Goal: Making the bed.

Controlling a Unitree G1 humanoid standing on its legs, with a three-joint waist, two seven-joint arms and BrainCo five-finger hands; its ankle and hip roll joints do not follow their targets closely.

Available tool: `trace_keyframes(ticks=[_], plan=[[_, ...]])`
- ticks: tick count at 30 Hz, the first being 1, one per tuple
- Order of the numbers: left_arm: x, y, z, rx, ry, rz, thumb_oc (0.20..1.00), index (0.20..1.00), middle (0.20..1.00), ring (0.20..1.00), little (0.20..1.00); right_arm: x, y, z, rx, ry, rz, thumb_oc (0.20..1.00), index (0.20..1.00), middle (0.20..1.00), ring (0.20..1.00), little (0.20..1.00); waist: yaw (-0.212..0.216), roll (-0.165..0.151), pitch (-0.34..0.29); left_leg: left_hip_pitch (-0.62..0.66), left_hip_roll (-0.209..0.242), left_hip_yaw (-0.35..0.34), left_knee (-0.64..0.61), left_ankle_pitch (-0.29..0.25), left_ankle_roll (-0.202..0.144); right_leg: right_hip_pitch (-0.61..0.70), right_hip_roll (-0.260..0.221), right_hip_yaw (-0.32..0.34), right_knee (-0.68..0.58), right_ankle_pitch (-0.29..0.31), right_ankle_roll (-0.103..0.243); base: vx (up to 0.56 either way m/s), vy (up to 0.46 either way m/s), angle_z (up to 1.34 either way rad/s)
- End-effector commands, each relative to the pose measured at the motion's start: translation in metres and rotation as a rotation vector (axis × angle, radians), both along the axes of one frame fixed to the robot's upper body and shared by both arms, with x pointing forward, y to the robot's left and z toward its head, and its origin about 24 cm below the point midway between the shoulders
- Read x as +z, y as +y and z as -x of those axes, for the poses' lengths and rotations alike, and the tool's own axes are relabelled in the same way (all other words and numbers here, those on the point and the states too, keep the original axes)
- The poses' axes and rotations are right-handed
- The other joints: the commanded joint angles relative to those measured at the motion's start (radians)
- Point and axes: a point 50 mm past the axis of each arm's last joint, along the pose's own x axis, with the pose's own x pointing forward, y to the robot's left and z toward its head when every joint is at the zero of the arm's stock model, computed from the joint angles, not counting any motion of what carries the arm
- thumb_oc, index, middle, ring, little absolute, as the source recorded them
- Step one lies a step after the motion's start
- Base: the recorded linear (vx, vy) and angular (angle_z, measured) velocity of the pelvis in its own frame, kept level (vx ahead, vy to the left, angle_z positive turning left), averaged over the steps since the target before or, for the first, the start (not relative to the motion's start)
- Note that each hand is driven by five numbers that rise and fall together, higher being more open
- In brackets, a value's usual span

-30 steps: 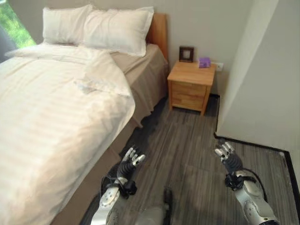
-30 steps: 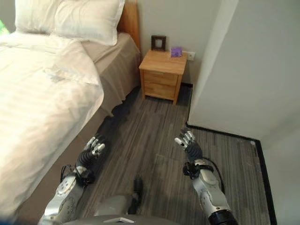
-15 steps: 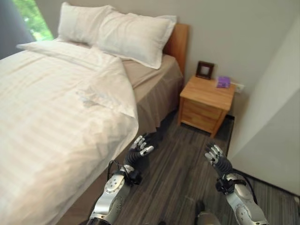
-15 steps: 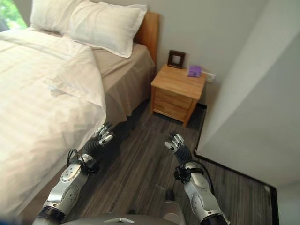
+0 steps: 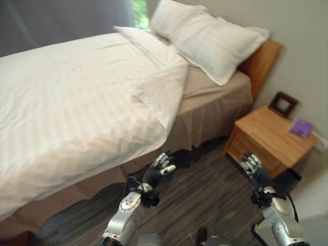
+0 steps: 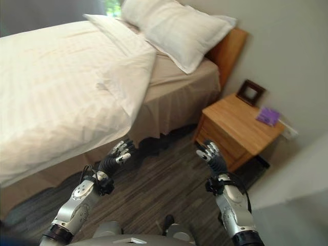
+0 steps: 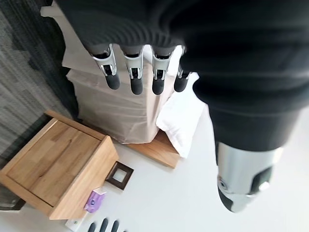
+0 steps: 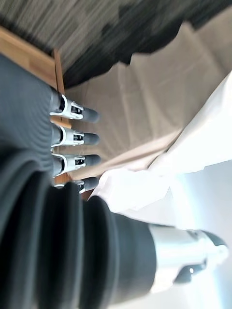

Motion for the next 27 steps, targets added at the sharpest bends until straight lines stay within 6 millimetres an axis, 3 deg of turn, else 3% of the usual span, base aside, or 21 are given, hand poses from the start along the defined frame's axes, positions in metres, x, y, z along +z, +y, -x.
trace_keyframes(ticks=[1,2,3,4,5,7,9,13,15,16,18,21,23,24,25,26,27], plan=[[0.016,-0.003,-0.001,-0.081,-0.066,0.037,1.000,1.000,1.000,1.000,1.000,0.026,-0.014,0.000,-0.090,-0.153,0.004,1.000,1.000,1.000,1.000,1.000,-0.020,0.054,-0.021,0.105,-0.041,0.086,-0.244,0.063,-0.012,0.034,-0.030,0.092,0.045,0.003,0.117,-0.02,0.181,0.86],[0.014,-0.005,0.003,-0.100,-0.058,0.025,1.000,1.000,1.000,1.000,1.000,0.022,-0.012,0.001,-0.117,-0.141,-0.013,1.000,1.000,1.000,1.000,1.000,-0.032,0.067,-0.025,0.180,-0.074,0.057,-0.372,0.038,0.013,-0.013,-0.056,0.080,0.118,0.033,0.143,-0.01,0.154,0.71],[0.014,-0.005,0.003,-0.100,-0.058,0.024,1.000,1.000,1.000,1.000,1.000,0.022,-0.012,0.001,-0.117,-0.141,-0.013,1.000,1.000,1.000,1.000,1.000,-0.031,0.066,-0.028,0.177,-0.076,0.059,-0.377,0.044,0.014,-0.019,-0.056,0.082,0.119,0.036,0.142,-0.05,0.149,0.07],[0.015,-0.004,0.003,-0.114,-0.059,0.020,1.000,1.000,1.000,1.000,1.000,0.022,-0.013,0.003,-0.139,-0.141,-0.016,1.000,1.000,1.000,1.000,1.000,-0.046,0.073,-0.023,0.196,-0.081,0.064,-0.396,0.038,0.027,-0.060,-0.068,0.114,0.197,0.059,0.163,-0.06,0.041,-0.07],[0.016,-0.004,0.001,-0.121,-0.063,0.014,1.000,1.000,1.000,1.000,1.000,0.019,-0.011,0.007,-0.152,-0.138,-0.036,1.000,1.000,1.000,1.000,1.000,-0.069,0.074,-0.015,0.197,-0.081,0.039,-0.400,0.046,0.030,-0.090,-0.044,0.195,0.232,0.072,0.178,-0.09,0.028,0.12],[0.020,-0.002,-0.006,-0.118,-0.091,-0.006,1.000,1.000,1.000,1.000,1.000,0.015,-0.008,0.010,-0.169,-0.130,-0.087,1.000,1.000,1.000,1.000,1.000,-0.110,0.076,-0.013,0.192,-0.088,-0.024,-0.409,0.051,0.029,-0.098,0.054,0.405,0.186,0.038,0.186,-0.06,-0.011,0.85],[0.022,0.002,-0.008,-0.100,-0.104,-0.010,1.000,1.000,1.000,1.000,1.000,0.015,-0.008,0.012,-0.166,-0.136,-0.094,1.000,1.000,1.000,1.000,1.000,-0.099,0.079,-0.022,0.184,-0.093,-0.047,-0.414,0.058,0.027,-0.075,0.062,0.452,0.122,0.031,0.164,-0.02,-0.019,0.79],[0.022,0.006,-0.006,-0.082,-0.099,-0.007,1.000,1.000,1.000,1.000,1.000,0.016,-0.016,0.013,-0.189,-0.136,-0.068,1.000,1.000,1.000,1.000,1.000,-0.077,0.071,-0.034,0.177,-0.106,-0.099,-0.397,0.057,0.032,-0.024,0.061,0.432,0.048,0.006,0.129,0.01,-0.064,0.50],[0.027,0.014,-0.007,-0.031,-0.125,-0.017,1.000,1.000,1.000,1.000,1.000,0.026,-0.018,0.002,-0.182,-0.178,-0.048,1.000,1.000,1.000,1.000,1.000,-0.044,0.063,-0.037,0.179,-0.108,-0.123,-0.394,0.059,0.030,0.007,0.066,0.397,0.035,-0.009,0.113,0.01,-0.068,0.50],[0.012,0.091,0.006,0.601,-0.099,0.047,1.000,1.000,1.000,1.000,1.000,0.006,-0.005,0.007,0.122,-0.025,-0.023,1.000,1.000,1.000,1.000,1.000,-0.032,0.048,-0.031,0.177,-0.066,-0.168,-0.422,0.048,-0.020,-0.049,0.089,0.292,0.042,-0.014,0.083,0.06,-0.016,0.26],[0.007,0.084,0.011,0.595,-0.069,0.106,1.000,1.000,1.000,1.000,1.000,0.022,-0.007,-0.004,0.099,-0.105,-0.030,1.000,1.000,1.000,1.000,1.000,-0.007,0.047,-0.030,0.186,-0.078,-0.139,-0.422,0.036,-0.007,-0.029,0.056,0.227,0.025,0.008,0.092,0.06,0.057,-0.11],[0.001,0.084,0.013,0.564,-0.034,0.071,1.000,1.000,1.000,1.000,1.000,0.028,-0.004,-0.011,0.118,-0.139,-0.048,1.000,1.000,1.000,1.000,1.000,-0.007,0.049,-0.036,0.198,-0.081,-0.129,-0.422,0.024,-0.001,-0.009,0.056,0.246,-0.003,0.016,0.097,0.07,0.053,-0.12],[0.008,0.088,0.006,0.566,-0.066,0.038,1.000,1.000,1.000,1.000,1.000,0.024,0.010,-0.012,0.193,-0.123,-0.060,1.000,1.000,1.000,1.000,1.000,-0.008,0.059,-0.021,0.203,-0.082,-0.127,-0.422,0.015,0.017,-0.065,0.043,0.243,0.132,0.015,0.112,0.00,0.086,-0.03],[0.012,0.088,0.003,0.564,-0.082,0.034,1.000,1.000,1.000,1.000,1.000,0.024,0.017,-0.013,0.231,-0.119,-0.044,1.000,1.000,1.000,1.000,1.000,-0.011,0.061,-0.009,0.206,-0.085,-0.120,-0.422,0.007,0.028,-0.135,0.029,0.248,0.256,0.048,0.139,-0.07,0.122,-0.03],[0.018,0.089,-0.001,0.565,-0.110,0.032,1.000,1.000,1.000,1.000,1.000,0.023,0.023,-0.014,0.275,-0.111,-0.016,1.000,1.000,1.000,1.000,1.000,-0.017,0.066,0.017,0.226,-0.087,-0.110,-0.422,-0.007,0.037,-0.200,0.012,0.249,0.385,0.108,0.191,-0.04,0.114,-0.12],[0.021,0.089,-0.003,0.560,-0.125,0.019,1.000,1.000,1.000,1.000,1.000,0.021,0.028,-0.014,0.303,-0.101,0.006,1.000,1.000,1.000,1.000,1.000,-0.026,0.082,0.029,0.240,-0.077,-0.106,-0.422,-0.018,0.042,-0.235,0.006,0.246,0.464,0.130,0.214,0.05,0.082,-0.31],[0.022,0.089,-0.004,0.548,-0.133,0.005,1.000,1.000,1.000,1.000,1.000,0.019,0.031,-0.013,0.316,-0.087,0.013,1.000,1.000,1.000,1.000,1.000,-0.031,0.090,0.037,0.255,-0.074,-0.115,-0.422,-0.023,0.040,-0.263,-0.007,0.249,0.491,0.142,0.213,0.19,0.017,-0.38]])
